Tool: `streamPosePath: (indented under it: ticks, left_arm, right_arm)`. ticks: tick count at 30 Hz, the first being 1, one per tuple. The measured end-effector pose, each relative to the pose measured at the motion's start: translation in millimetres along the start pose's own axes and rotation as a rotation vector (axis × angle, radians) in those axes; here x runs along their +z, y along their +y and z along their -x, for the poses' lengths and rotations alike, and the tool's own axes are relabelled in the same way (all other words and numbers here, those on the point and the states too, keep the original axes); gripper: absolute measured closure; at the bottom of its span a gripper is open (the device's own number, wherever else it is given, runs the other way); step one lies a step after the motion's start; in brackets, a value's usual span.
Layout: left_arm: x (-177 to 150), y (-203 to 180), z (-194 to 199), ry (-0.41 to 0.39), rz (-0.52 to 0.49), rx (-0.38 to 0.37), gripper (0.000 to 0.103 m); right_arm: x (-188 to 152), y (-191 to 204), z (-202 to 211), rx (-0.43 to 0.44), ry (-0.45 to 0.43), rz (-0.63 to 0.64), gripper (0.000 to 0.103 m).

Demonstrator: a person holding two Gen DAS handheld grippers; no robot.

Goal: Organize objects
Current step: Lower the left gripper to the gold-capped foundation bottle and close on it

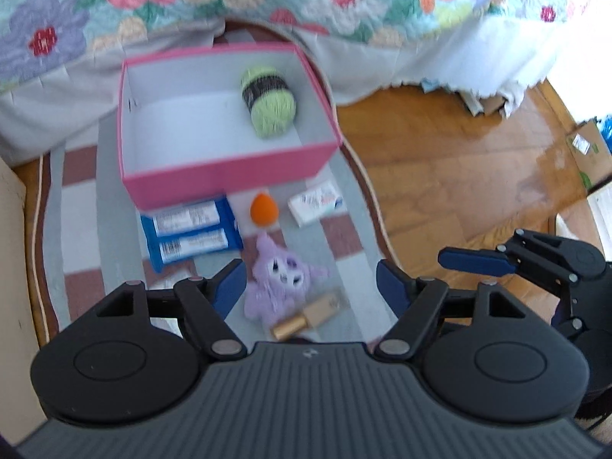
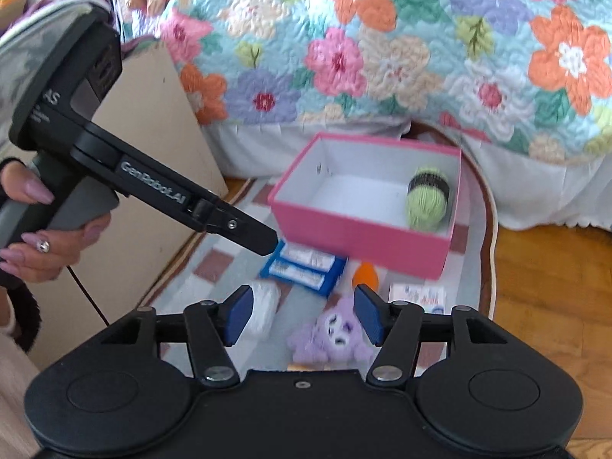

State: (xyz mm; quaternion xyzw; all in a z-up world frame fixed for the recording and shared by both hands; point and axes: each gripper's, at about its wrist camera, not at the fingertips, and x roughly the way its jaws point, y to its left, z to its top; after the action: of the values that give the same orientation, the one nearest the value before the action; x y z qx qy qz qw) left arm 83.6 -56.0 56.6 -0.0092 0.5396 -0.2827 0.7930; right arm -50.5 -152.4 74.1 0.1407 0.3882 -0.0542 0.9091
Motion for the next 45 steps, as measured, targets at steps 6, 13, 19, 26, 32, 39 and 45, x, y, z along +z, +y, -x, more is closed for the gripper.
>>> streamPosePath:
  ticks: [6,13,19,26,32,39,45]
  left_arm:
    - [-25.3,5.5,-26.5,0.05,-0.027,0.005,0.029]
    - [-50.6,18.0,-76.4,0.133,-0.014,-0.042,0.029]
    - [-66.4,29.4,-112.5,0.152,0.006,-0.06,0.029]
    - [-83.4,39.2,-146.0,0.151,0.06,-0.107,0.03]
    - [-95.9,42.7,-166.2,0.119,0.08,-0.108,0.032]
    - [-103.6,47.0,-179.5,0.082,0.112,-0.14,0.046]
    - [-107.0,52.3,-181.3,0.062,0.145,-0.154,0.046]
  right_arm:
    - [-26.7,-0.6,-12.8,0.046,0.022,0.003,0.039]
    - [-55.9,2.0,-50.6,0.006,0.087,0.093,0.036]
    - [-77.5,-6.3,-88.1,-0.05,0.136,0.099,0.035]
    - [-101.8,-16.8,-123.1,-0.111,0.19,0.055,0.035]
    - [-115.9,-15.1,-140.0,-0.183,0.2,0.095,0.032]
    - [-122.0,-17.1,-154.9,-0.2,0.168,0.072,0.031]
    - [-128.3,-20.2,-161.1,-0.195,0.119,0.049,0.03]
